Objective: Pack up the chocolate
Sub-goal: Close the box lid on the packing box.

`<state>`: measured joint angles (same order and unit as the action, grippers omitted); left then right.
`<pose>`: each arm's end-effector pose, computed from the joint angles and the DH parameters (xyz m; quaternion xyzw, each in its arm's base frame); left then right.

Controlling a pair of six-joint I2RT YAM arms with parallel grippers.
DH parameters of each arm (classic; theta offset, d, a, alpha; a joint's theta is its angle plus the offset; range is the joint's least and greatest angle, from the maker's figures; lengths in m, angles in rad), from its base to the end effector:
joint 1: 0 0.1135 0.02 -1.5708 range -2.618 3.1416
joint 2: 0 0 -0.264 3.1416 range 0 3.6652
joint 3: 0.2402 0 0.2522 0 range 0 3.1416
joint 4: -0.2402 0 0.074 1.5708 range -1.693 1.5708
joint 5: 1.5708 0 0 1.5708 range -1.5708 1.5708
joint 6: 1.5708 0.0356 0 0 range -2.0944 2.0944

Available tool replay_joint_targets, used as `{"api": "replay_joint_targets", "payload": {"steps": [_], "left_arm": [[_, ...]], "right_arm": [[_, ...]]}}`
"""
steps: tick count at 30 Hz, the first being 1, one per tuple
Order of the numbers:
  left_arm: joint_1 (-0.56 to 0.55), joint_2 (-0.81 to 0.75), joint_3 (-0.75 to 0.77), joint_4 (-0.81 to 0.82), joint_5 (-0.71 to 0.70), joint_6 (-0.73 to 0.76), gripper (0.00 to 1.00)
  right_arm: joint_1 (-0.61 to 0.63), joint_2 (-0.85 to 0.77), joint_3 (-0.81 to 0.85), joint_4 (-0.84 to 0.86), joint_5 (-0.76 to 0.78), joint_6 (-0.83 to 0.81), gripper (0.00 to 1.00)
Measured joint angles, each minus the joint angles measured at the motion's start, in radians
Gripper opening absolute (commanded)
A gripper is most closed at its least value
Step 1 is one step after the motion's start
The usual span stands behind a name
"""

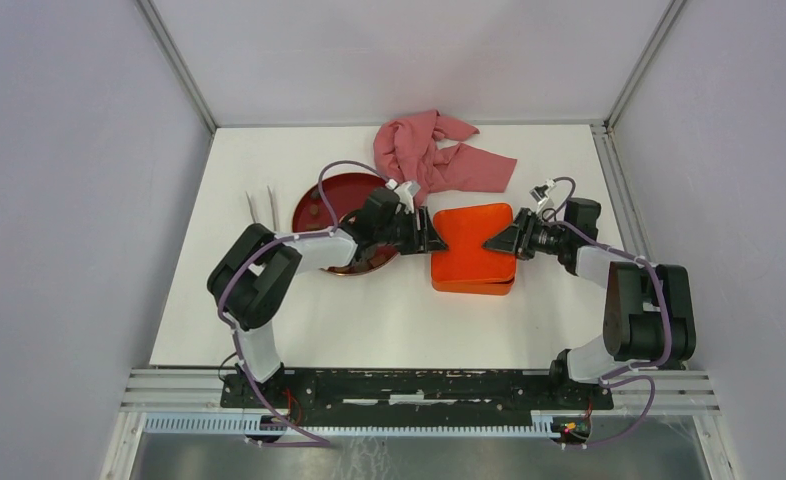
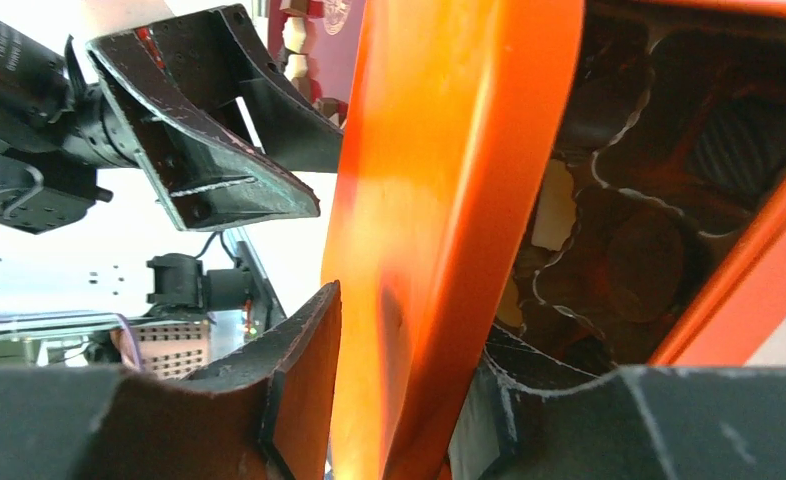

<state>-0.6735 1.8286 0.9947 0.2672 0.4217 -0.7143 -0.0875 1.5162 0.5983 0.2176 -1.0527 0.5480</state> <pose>0.2928 -0.2523 0.1705 0.0832 0.8591 -0.4420 0.2444 0.2738 0.0070 0.1599 0.0437 0.8110 0.5267 0.2510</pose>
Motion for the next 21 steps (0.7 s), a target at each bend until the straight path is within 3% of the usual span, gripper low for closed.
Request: {"api": "replay_joint_targets", "payload": {"steps": [21], "left_arm": [[0.006, 0.089, 0.143, -0.124, 0.005, 0.055, 0.60]], "right_arm": [[-0.024, 0.004, 0.156, -0.320, 0.123, -0.339, 0.61]]}}
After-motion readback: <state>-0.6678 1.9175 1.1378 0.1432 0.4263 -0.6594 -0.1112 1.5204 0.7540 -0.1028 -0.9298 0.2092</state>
